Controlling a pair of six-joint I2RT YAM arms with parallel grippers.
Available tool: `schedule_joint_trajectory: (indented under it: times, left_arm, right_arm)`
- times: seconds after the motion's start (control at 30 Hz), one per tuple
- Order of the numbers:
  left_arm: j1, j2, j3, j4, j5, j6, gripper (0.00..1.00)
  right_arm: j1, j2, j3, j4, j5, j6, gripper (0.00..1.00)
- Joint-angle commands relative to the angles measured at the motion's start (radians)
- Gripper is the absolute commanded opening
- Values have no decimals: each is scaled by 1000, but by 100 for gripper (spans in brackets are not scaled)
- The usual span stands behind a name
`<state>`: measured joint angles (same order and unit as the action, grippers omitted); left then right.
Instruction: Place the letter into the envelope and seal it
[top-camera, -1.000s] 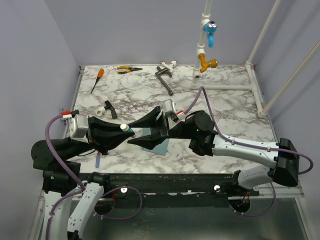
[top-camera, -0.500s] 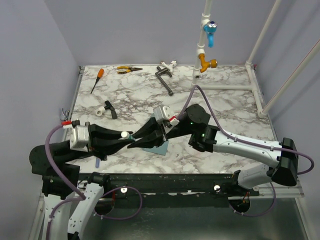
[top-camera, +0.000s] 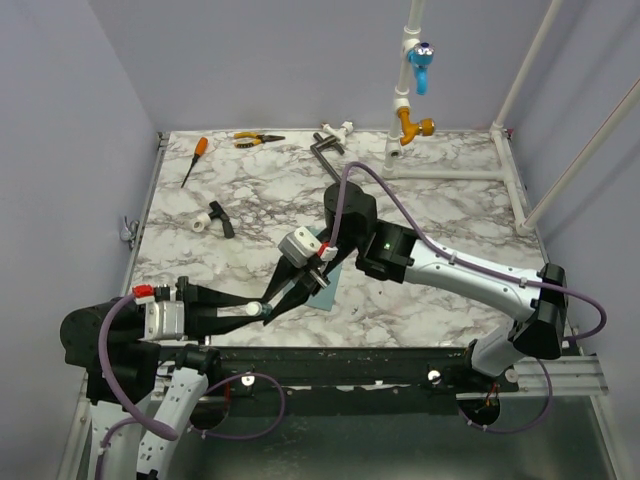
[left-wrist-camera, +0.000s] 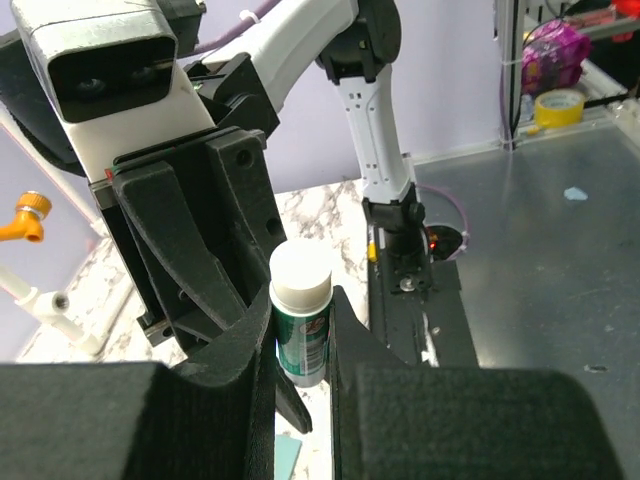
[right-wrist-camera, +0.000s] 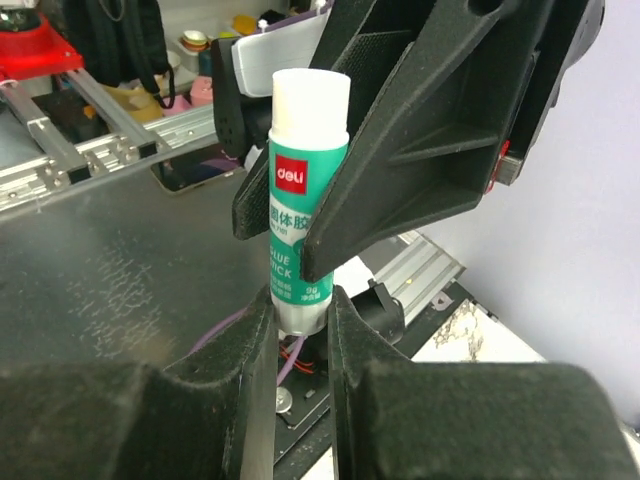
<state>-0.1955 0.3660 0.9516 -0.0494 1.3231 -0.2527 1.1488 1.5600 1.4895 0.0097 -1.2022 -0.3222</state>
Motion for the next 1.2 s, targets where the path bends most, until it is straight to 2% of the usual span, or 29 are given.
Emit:
schedule_joint_trajectory:
  times: [0.0,0.07,0.13,0.2,0.23,0.37,0.5,0.63,0.67,0.73,0.77,0.97,1.1,1.17]
  left_arm:
    - [-1,-21,-17,-41,1,39,0]
    - [-1,-30,-21,-52,-44,47,0]
    - [-1,-38,-19,-83,-121,72,0]
    - [-1,-42,-18,-113,-253,72,0]
    - [-1,-42,-19,-122,-321,56,0]
    - [-1,-39,-22,-127,-432,-56,0]
    - [-1,-33,-15,-131,-533,-132,0]
    - [-1,-12,5,-135,-601,-155,0]
    - [-1,-6,12,-135,-613,-158,0]
    - [-1,12,26,-133,-632,-158,0]
    - [-1,19,29,-134,-643,-165,0]
    - [0,53,46,-135,-669,-233,0]
    - [1,68,68,-135,-667,-254,0]
    - [0,66,67,-135,-668,-246,0]
  right_arm:
    - [-27,-18,-58,317,-111,215,15]
    - [-27,-38,-109,397,18,258,27]
    - [-27,-56,-142,439,177,303,50]
    - [-27,-78,-191,497,372,371,67]
    - [-27,-96,-227,554,473,412,72]
    - [-26,-157,-407,783,723,525,72]
    - [20,-214,-531,881,991,506,67]
    - [64,-257,-644,1038,1103,470,69]
    - [70,-255,-642,1033,1113,460,73]
    - [95,-243,-626,1014,1173,432,96]
    - [113,-232,-622,1028,1194,415,97]
    - [218,-139,-557,1127,1487,191,89]
    - [243,-86,-529,1157,1527,79,88]
    - [253,-74,-521,1162,1544,44,84]
